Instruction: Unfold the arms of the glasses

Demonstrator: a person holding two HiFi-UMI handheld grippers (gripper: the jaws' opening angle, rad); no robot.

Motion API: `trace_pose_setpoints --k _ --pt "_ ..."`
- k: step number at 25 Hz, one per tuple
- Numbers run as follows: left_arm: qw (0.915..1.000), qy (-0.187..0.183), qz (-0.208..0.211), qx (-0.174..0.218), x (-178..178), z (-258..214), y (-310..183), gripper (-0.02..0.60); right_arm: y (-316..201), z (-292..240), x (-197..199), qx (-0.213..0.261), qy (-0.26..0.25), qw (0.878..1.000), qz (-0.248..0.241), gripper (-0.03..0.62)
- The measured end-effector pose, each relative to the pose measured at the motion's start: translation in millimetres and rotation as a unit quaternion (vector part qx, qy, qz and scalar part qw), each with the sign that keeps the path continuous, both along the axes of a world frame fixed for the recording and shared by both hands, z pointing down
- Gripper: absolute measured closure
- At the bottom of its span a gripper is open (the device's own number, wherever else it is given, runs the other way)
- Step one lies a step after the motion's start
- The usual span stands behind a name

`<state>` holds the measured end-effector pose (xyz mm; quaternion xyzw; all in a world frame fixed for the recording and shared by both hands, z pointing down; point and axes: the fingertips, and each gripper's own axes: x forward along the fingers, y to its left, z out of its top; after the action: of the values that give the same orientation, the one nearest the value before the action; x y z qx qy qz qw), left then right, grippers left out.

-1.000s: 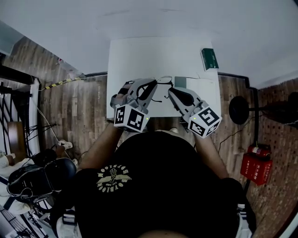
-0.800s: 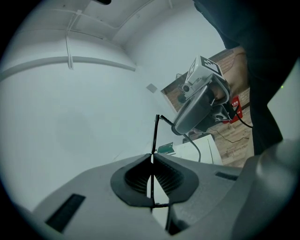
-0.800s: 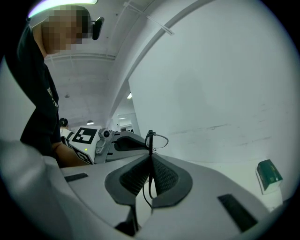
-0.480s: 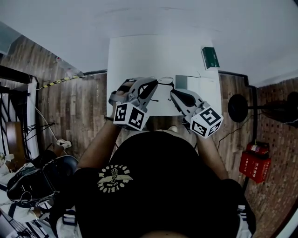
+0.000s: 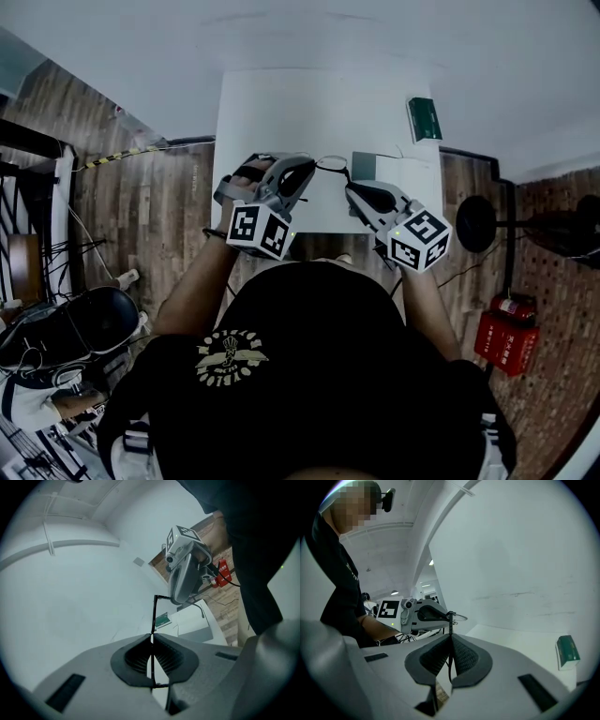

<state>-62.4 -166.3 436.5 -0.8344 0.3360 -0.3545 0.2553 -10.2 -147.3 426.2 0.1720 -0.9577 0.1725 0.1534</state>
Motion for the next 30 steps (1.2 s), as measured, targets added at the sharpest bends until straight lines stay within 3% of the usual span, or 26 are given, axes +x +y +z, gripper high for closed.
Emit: trace_pose_setpoints --k 6,11,14,19,24,30 --pt "0.9998 0.002 -0.017 -0.009 3.6 8.0 1.9 0.561 3.0 4.9 6.1 -0.009 0.006 1.000 -0.010 0.583" --pt "0.9981 0.032 -0.048 -0.022 13.6 12.8 1.0 0.561 -1.2 3.3 18.9 -0.011 -0.014 1.000 0.005 0.576" --pt "0.9945 0.062 -0.077 -0.035 17.6 13.8 -3.9 0.561 -10.1 -1.2 31.7 -0.009 -0.034 0.999 0.018 0.514" --pt "0.9739 0.164 -0.141 -0.070 22.1 16.8 -9.2 0.561 -22.7 -9.3 55.9 0.026 -0.034 0.998 0.036 0.501" --pt "0.9368 0.262 -0.205 -0.108 19.5 10.0 -8.9 0.561 -32.8 -22.8 80.1 0.071 -0.045 0.995 0.050 0.496" --pt "0.9107 0.322 -0.249 -0.071 8.9 -13.3 -5.8 0.561 -44.7 -40.7 116.4 0.102 -0.051 0.991 0.070 0.506"
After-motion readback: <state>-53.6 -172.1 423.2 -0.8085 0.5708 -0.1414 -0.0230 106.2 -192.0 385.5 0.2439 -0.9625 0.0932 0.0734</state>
